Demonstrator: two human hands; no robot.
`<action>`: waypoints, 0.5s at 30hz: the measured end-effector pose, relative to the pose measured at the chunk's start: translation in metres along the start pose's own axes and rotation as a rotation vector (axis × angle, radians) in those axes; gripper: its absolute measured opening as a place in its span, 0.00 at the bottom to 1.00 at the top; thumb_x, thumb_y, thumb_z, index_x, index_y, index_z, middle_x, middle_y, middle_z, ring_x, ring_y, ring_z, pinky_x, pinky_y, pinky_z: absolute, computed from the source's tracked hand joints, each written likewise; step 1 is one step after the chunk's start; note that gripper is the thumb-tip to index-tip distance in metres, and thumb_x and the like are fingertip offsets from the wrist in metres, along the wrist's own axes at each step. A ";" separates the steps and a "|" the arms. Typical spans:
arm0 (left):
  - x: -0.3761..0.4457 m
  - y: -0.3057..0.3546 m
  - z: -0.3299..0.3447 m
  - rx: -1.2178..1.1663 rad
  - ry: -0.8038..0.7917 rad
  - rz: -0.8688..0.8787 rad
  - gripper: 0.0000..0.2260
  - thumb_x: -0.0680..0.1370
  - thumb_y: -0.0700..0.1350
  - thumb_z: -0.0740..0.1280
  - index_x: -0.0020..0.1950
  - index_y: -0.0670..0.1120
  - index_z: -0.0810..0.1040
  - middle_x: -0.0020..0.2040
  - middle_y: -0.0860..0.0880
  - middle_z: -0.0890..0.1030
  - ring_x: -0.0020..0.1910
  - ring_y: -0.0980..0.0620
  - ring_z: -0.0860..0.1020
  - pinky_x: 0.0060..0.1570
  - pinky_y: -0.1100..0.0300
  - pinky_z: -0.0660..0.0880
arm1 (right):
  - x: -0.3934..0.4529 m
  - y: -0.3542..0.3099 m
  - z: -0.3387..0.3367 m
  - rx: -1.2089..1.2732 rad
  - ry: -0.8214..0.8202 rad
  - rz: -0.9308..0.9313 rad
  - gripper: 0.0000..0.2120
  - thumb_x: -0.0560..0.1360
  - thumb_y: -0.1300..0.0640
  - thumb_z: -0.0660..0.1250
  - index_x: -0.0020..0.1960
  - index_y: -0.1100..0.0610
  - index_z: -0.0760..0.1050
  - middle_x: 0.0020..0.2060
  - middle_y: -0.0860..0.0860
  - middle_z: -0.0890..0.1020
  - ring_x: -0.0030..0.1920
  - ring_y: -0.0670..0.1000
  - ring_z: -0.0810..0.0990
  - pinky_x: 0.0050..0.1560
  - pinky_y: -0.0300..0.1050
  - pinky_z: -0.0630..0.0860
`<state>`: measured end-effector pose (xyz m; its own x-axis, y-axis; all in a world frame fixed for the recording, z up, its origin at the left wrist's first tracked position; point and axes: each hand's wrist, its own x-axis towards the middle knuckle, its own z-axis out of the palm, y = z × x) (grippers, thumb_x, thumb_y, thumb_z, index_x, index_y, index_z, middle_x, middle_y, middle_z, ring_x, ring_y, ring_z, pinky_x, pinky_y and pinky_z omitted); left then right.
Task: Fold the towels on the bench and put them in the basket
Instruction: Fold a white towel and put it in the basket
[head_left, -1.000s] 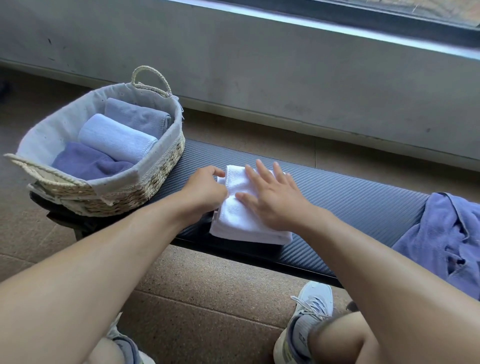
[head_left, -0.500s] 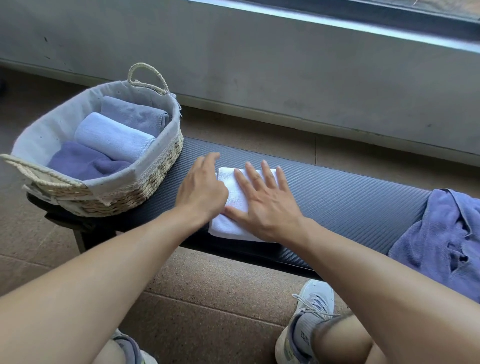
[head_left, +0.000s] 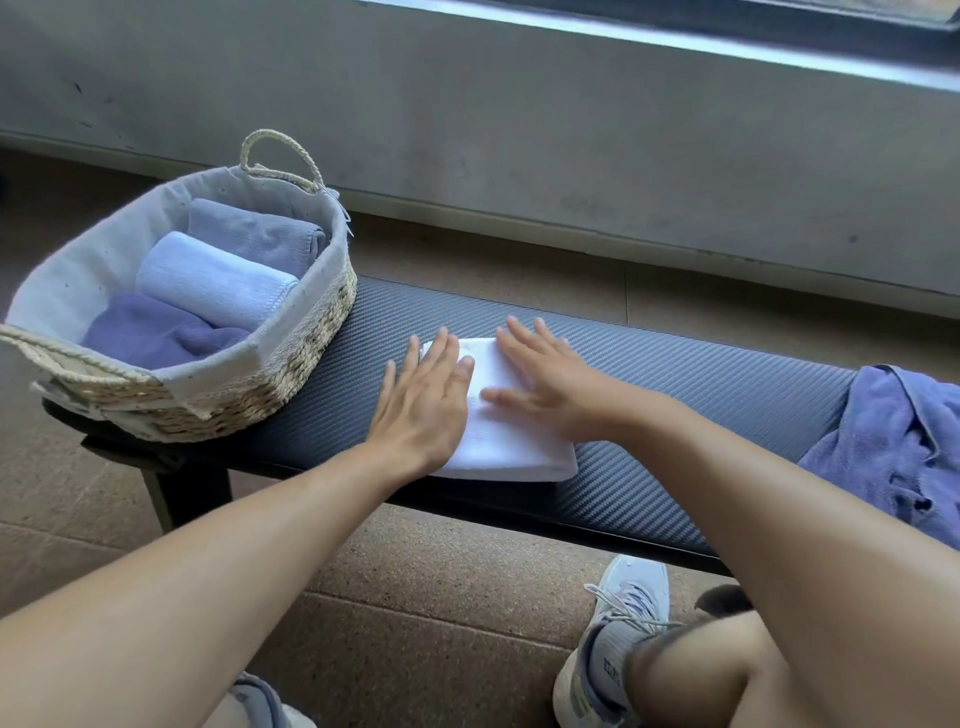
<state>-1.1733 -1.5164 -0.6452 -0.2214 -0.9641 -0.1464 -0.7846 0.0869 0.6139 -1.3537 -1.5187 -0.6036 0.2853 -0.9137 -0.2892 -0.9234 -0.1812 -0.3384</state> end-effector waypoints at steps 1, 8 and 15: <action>-0.001 0.001 0.000 -0.002 0.033 0.007 0.26 0.86 0.57 0.45 0.83 0.52 0.49 0.83 0.57 0.46 0.81 0.57 0.39 0.79 0.51 0.37 | -0.001 0.003 -0.002 0.012 0.041 0.018 0.36 0.83 0.39 0.53 0.83 0.53 0.44 0.82 0.49 0.43 0.81 0.53 0.37 0.80 0.55 0.39; -0.010 0.010 -0.002 0.328 0.125 0.246 0.28 0.83 0.56 0.43 0.83 0.49 0.51 0.84 0.51 0.48 0.82 0.53 0.41 0.79 0.51 0.35 | -0.008 -0.013 0.017 -0.089 0.141 0.109 0.29 0.86 0.46 0.45 0.83 0.57 0.45 0.82 0.50 0.44 0.81 0.53 0.38 0.80 0.51 0.39; -0.008 0.001 0.003 0.363 -0.008 0.159 0.29 0.85 0.56 0.44 0.83 0.45 0.41 0.83 0.49 0.40 0.81 0.54 0.36 0.79 0.54 0.34 | -0.005 -0.015 0.045 -0.067 0.258 0.100 0.30 0.85 0.44 0.45 0.83 0.55 0.44 0.83 0.50 0.45 0.81 0.50 0.36 0.80 0.47 0.37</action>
<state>-1.1742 -1.5080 -0.6458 -0.3600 -0.9296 -0.0783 -0.8935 0.3195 0.3155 -1.3297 -1.4946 -0.6374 0.1250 -0.9891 -0.0774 -0.9609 -0.1013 -0.2577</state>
